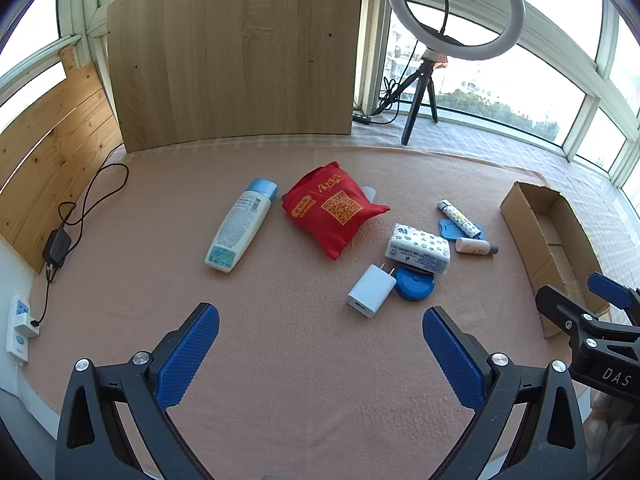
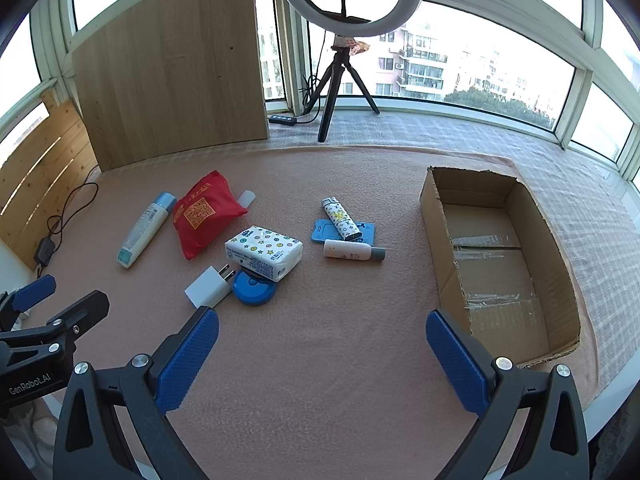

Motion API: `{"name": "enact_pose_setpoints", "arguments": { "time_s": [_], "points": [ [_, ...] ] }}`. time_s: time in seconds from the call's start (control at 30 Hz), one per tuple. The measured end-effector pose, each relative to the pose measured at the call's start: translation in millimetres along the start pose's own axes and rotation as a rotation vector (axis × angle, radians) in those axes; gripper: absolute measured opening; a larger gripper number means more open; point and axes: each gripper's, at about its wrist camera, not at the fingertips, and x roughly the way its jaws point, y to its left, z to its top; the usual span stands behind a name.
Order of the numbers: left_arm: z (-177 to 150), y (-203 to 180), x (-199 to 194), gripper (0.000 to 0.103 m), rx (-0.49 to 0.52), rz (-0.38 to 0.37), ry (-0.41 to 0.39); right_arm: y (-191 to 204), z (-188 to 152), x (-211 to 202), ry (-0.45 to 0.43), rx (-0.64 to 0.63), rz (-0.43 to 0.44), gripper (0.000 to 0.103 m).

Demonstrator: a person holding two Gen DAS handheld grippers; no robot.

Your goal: Organize objects

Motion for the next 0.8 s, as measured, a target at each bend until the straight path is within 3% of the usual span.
{"name": "enact_pose_setpoints", "arguments": {
  "time_s": [0.8],
  "points": [
    [1.9,-3.5,0.9,0.103,0.011,-0.001,0.007,-3.4,-1.1,3.5,0.018,0.009,0.006,0.102]
  ]
}}
